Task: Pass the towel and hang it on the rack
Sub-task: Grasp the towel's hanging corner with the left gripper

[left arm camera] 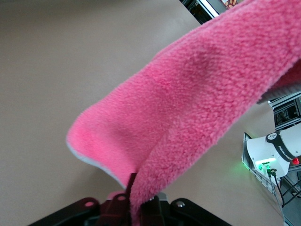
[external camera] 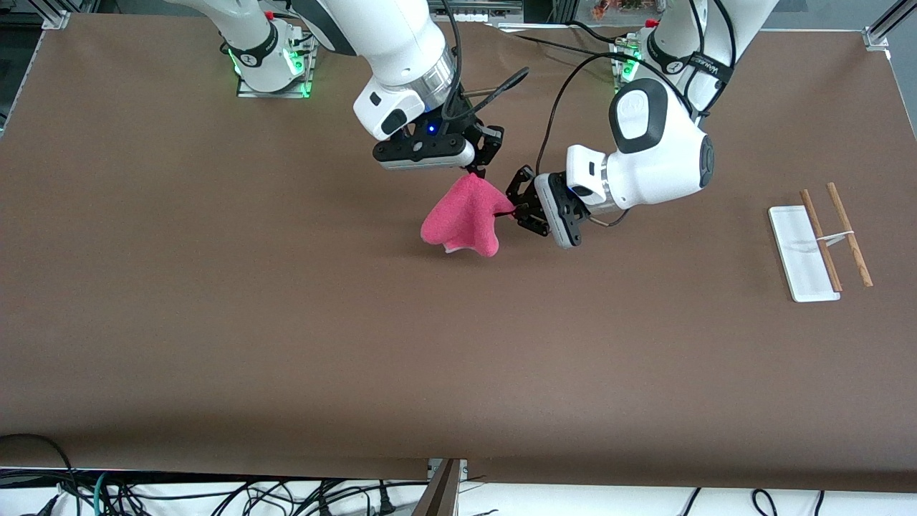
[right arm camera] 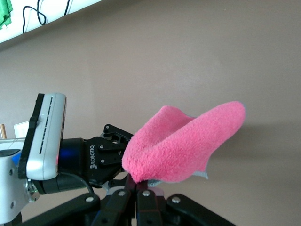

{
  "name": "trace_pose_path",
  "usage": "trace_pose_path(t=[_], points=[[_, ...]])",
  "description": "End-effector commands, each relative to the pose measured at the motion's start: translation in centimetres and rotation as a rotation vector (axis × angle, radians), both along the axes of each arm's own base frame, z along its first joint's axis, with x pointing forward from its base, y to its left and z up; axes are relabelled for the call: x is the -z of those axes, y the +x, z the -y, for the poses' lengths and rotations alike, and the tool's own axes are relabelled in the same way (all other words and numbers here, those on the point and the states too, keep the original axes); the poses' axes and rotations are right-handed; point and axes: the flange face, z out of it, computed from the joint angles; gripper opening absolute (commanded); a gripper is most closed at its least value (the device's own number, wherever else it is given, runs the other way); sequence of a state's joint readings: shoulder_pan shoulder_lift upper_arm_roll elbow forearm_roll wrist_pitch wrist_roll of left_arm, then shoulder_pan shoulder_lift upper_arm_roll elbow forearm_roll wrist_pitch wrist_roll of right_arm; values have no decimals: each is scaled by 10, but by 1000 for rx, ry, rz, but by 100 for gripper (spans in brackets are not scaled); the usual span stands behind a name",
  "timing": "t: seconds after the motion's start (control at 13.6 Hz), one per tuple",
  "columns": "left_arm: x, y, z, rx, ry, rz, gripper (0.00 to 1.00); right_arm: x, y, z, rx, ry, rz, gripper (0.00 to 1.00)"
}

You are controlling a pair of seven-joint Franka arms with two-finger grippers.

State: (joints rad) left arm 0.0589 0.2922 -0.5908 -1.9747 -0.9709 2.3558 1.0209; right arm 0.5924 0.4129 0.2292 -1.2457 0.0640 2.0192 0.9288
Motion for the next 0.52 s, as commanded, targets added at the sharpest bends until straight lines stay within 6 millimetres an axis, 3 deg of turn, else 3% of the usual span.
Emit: trace_pose_path(t=[0.0,0.15,0.22,0.3,0.44], points=[[-1,16,-1,21,0,37,0,-6,1,-1,5,17,-8,0],[-4,20,-4,17,1,43,0,-6,1,-1,5,17,-8,5],[-9,24,-5,42,31,76,0,-7,2,0,9,19,-7,62],[-5,30,-8,56,52,86,0,-10,2,1,2,15,4,100],[-3,38,-14,50,54,91,0,-12,2,2,2,18,6,100]])
